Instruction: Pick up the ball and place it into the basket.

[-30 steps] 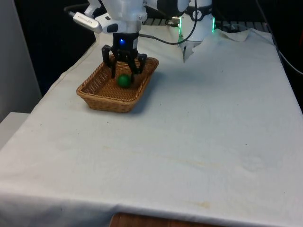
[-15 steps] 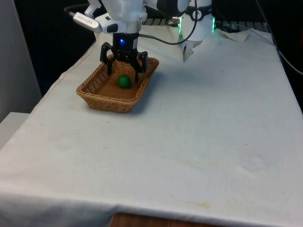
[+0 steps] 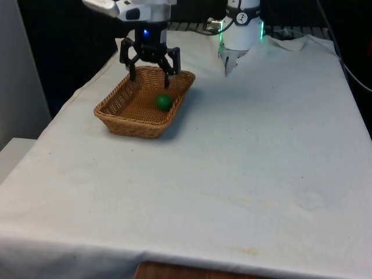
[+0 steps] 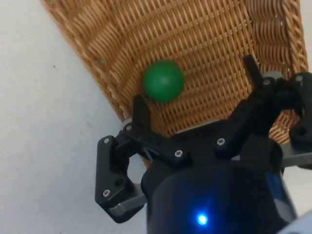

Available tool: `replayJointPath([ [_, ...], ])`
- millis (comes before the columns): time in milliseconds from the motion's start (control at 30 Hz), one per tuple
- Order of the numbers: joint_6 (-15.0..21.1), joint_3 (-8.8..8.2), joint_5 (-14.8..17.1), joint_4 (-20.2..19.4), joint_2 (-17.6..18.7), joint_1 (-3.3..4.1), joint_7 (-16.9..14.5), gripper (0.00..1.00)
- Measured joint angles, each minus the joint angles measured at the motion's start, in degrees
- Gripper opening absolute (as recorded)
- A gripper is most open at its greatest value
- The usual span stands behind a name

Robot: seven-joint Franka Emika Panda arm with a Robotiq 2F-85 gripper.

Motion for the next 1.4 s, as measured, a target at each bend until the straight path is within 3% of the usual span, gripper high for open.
replayJointPath([
  [300,-2.1,0.17,-4.0,-0.3,-4.6,1.03,3.9,1.00],
  [533,-4.5,2.06,-9.0,-0.6,-9.3,2.18,10.0,1.00],
  [800,-6.1,4.01,-11.5,-0.6,-12.0,2.52,13.3,1.00],
  [1033,-8.1,6.76,-14.3,-0.5,-15.0,2.81,17.4,1.00],
  [1400,-9.8,9.91,-16.3,-0.5,-17.8,2.92,20.7,1.00],
])
